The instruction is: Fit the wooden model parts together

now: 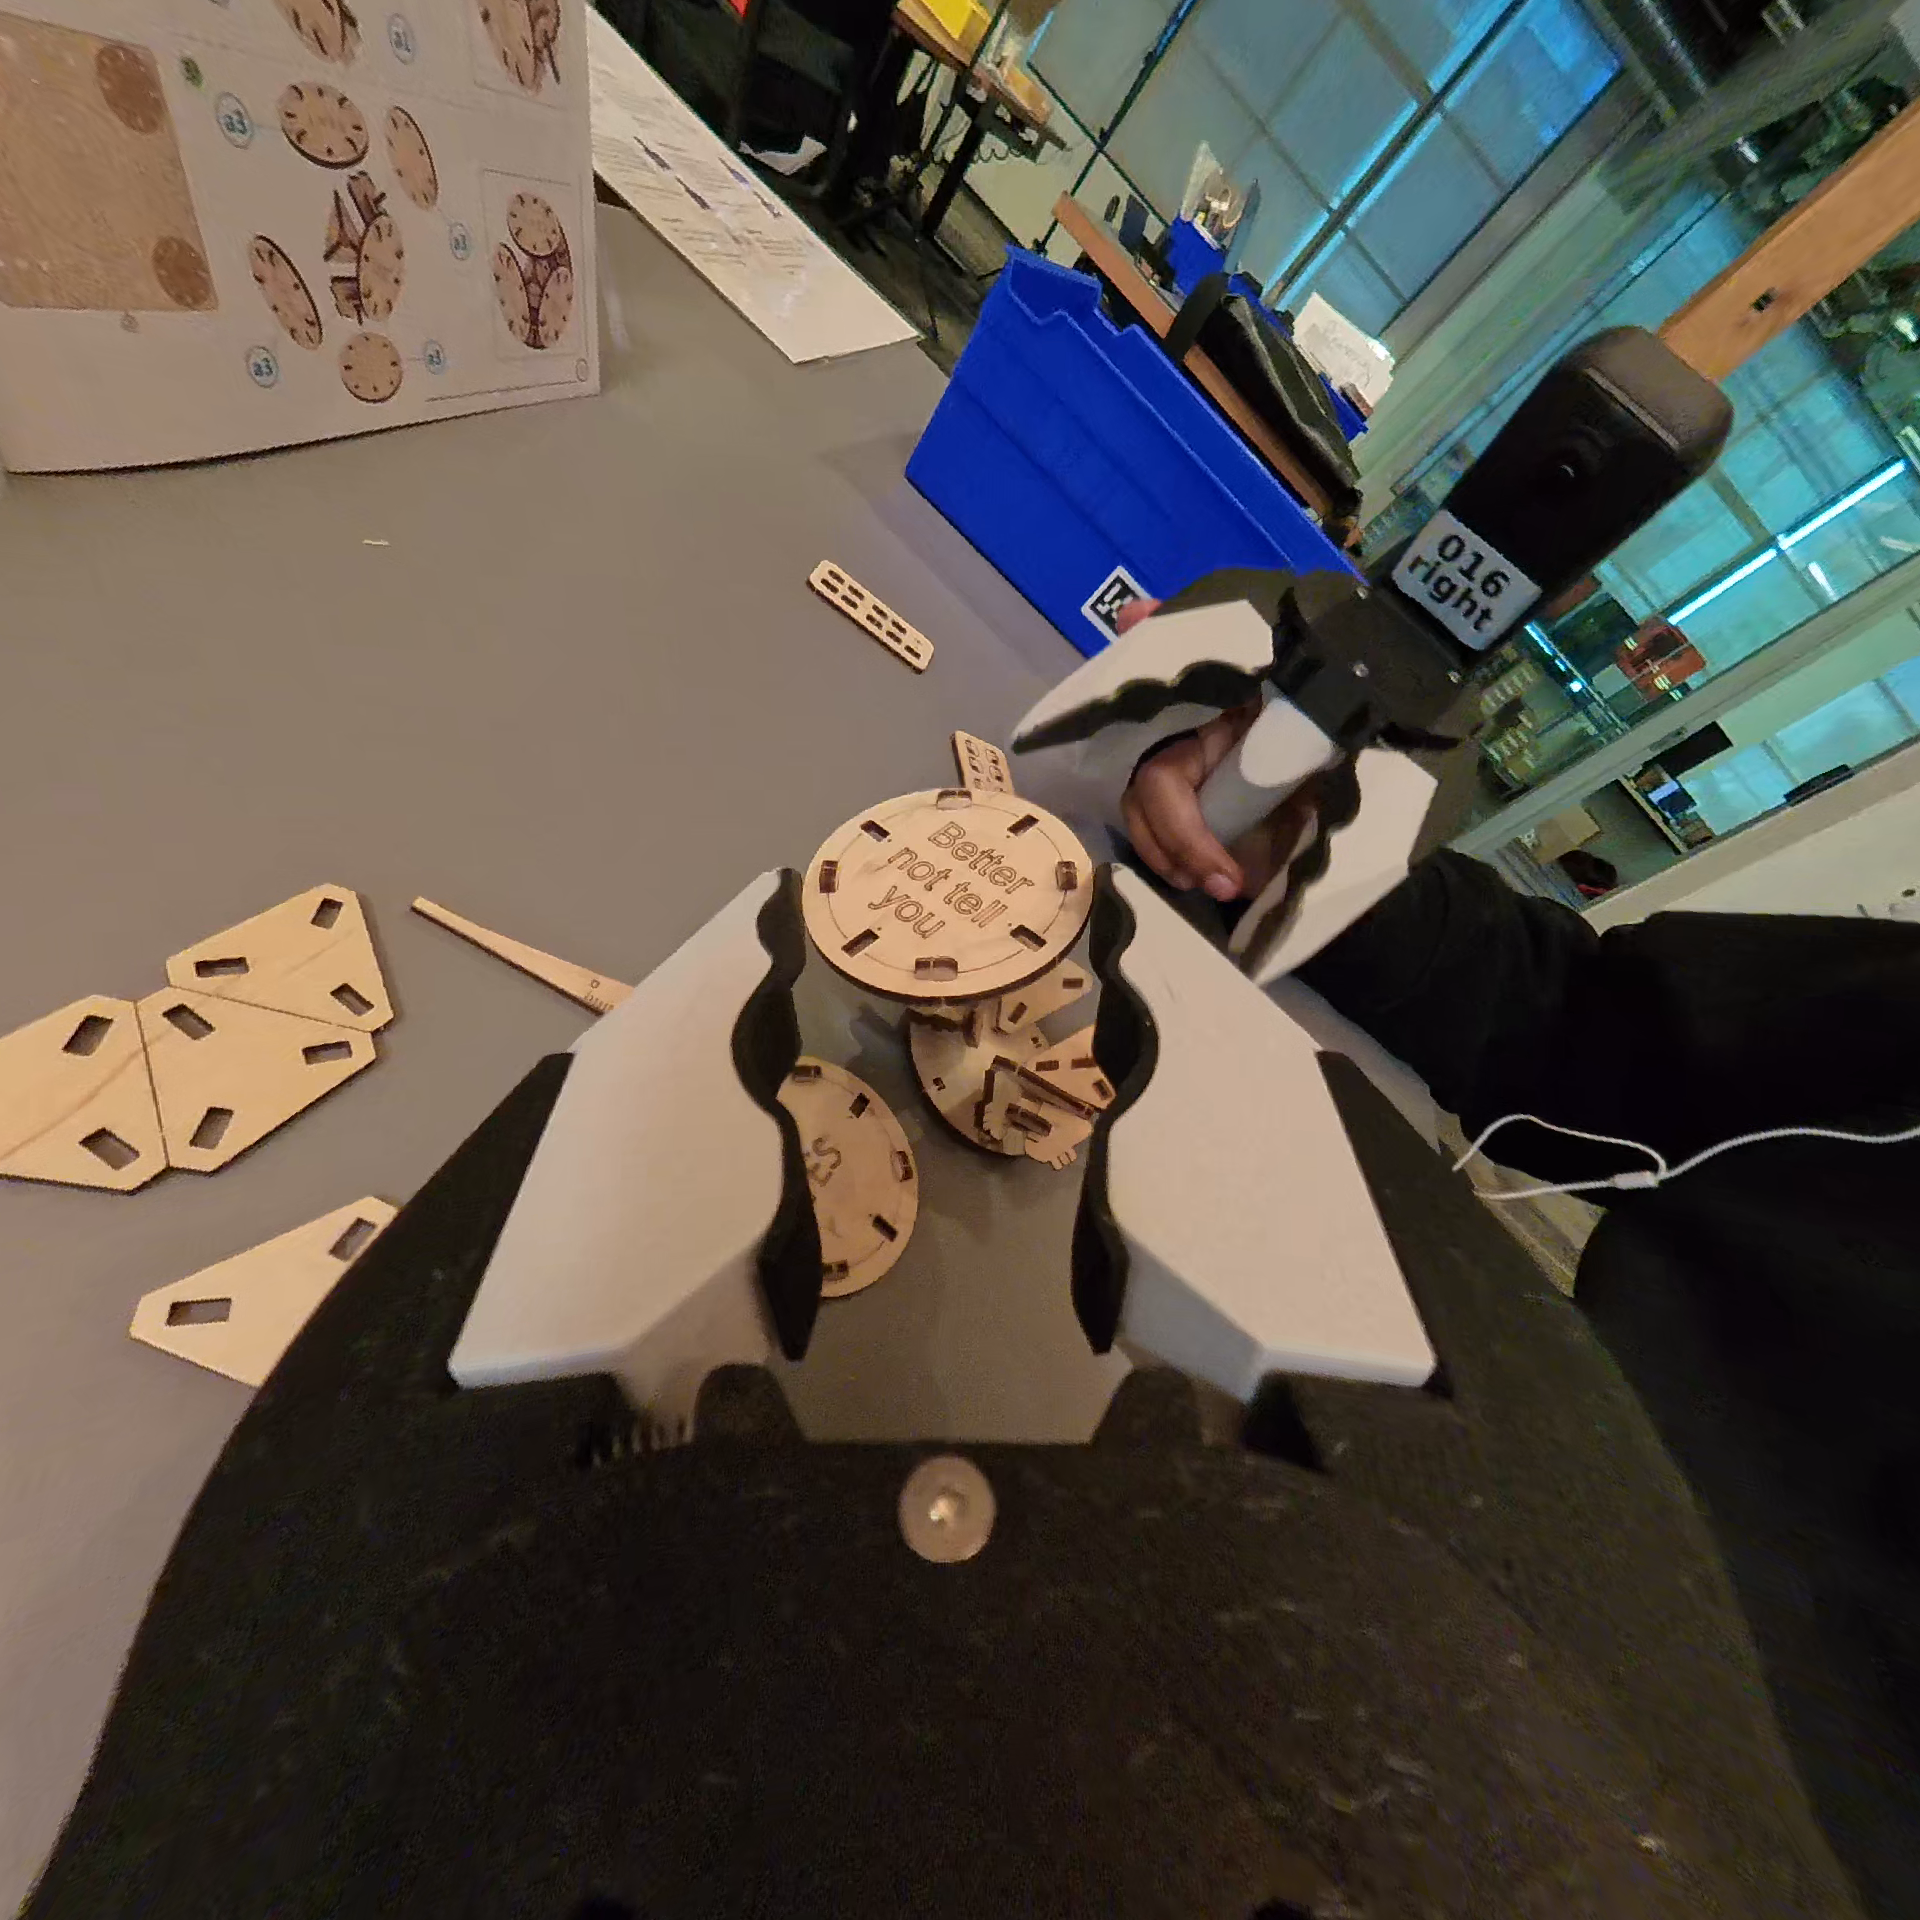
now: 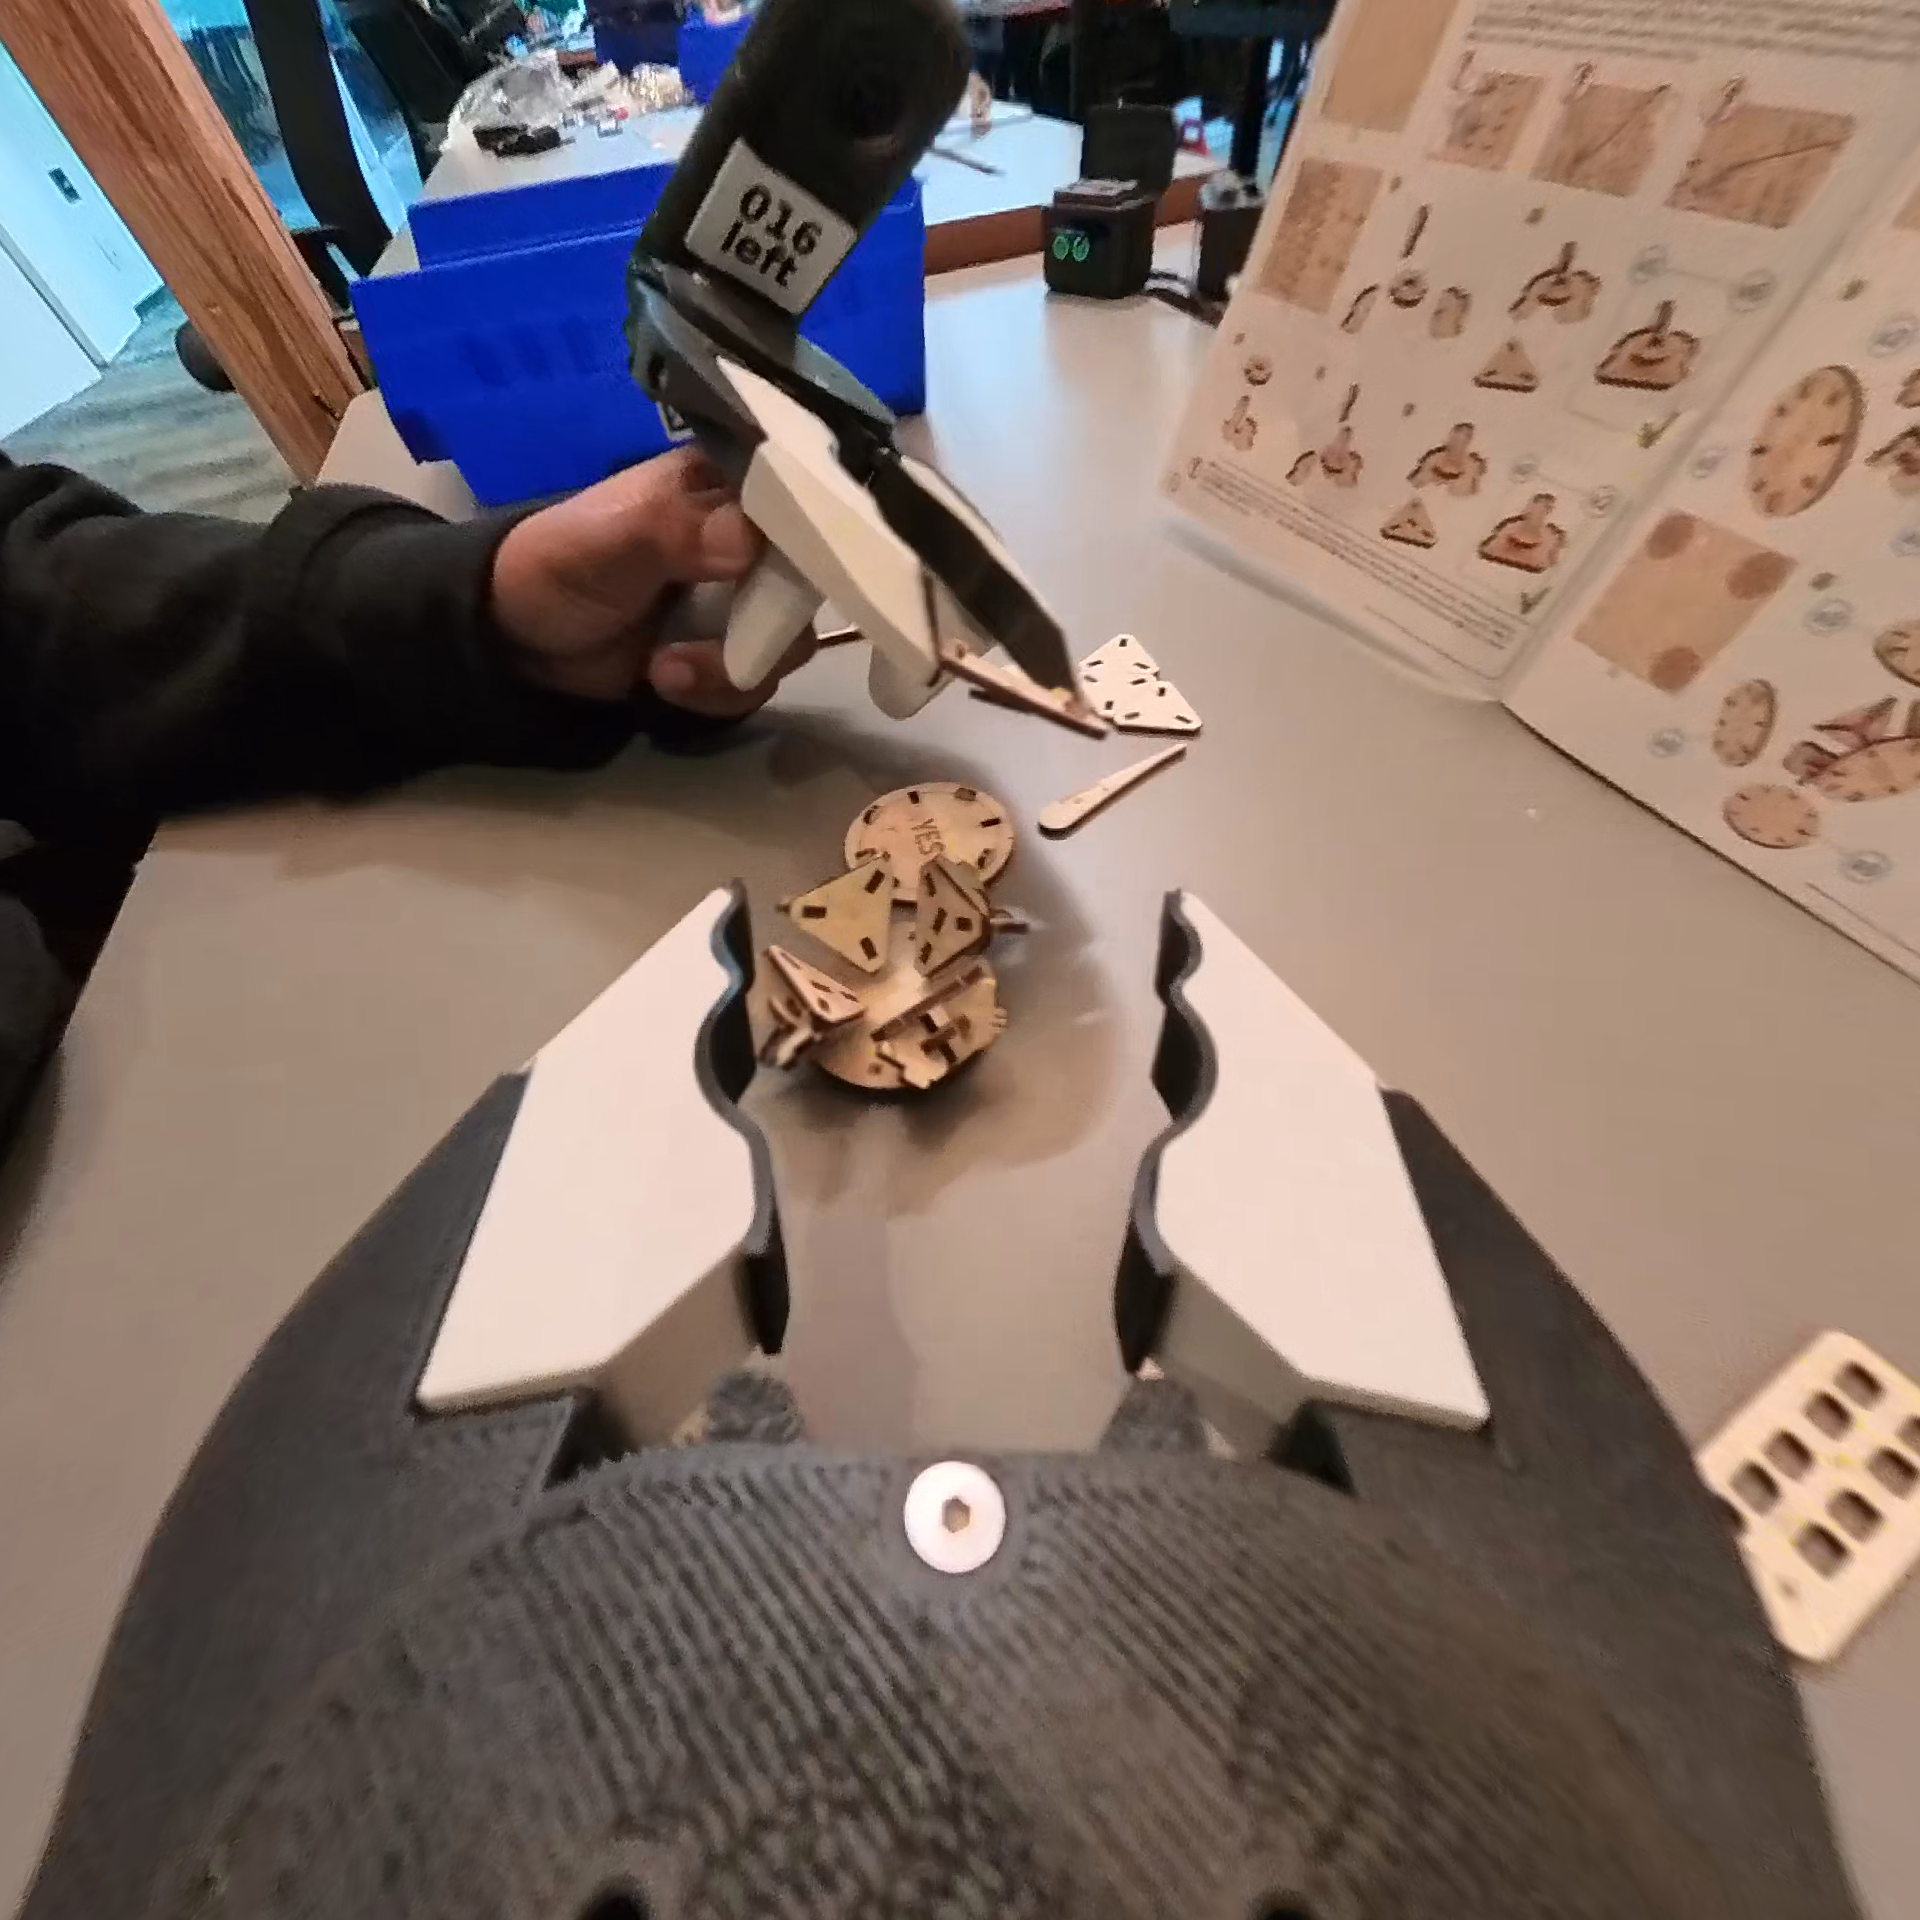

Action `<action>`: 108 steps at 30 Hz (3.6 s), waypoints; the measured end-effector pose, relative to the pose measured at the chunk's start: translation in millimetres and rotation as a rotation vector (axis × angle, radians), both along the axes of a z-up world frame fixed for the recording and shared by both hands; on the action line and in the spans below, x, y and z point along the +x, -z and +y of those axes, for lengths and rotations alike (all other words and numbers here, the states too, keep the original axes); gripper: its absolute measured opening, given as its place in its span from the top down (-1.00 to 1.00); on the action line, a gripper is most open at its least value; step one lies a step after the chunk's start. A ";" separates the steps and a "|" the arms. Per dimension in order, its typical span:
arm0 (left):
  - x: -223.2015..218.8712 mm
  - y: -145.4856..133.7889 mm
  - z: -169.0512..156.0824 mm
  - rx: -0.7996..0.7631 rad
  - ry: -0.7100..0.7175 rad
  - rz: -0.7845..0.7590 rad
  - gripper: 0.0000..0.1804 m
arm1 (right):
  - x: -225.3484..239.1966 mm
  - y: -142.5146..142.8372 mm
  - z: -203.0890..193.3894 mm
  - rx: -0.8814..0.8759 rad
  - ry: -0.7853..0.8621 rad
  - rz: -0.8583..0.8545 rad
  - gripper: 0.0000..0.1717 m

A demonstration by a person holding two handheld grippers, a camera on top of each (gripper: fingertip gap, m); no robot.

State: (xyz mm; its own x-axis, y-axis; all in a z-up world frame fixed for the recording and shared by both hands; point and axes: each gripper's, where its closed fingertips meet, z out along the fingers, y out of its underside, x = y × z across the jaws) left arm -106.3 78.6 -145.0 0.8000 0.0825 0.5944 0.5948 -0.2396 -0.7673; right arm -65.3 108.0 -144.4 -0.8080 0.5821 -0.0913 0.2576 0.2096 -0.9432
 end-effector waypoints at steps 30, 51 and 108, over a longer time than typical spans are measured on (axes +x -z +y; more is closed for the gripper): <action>8.9 -12.2 5.9 -0.002 -0.021 0.144 0.42 | -3.7 6.5 -6.1 0.198 0.043 0.126 0.03; 46.1 -27.6 19.0 0.025 0.064 0.532 0.42 | 16.6 -44.8 0.3 0.400 0.147 0.907 0.71; 65.4 -13.6 16.7 -0.161 0.131 1.118 1.00 | 30.0 -28.3 -1.4 0.464 -0.006 0.898 0.98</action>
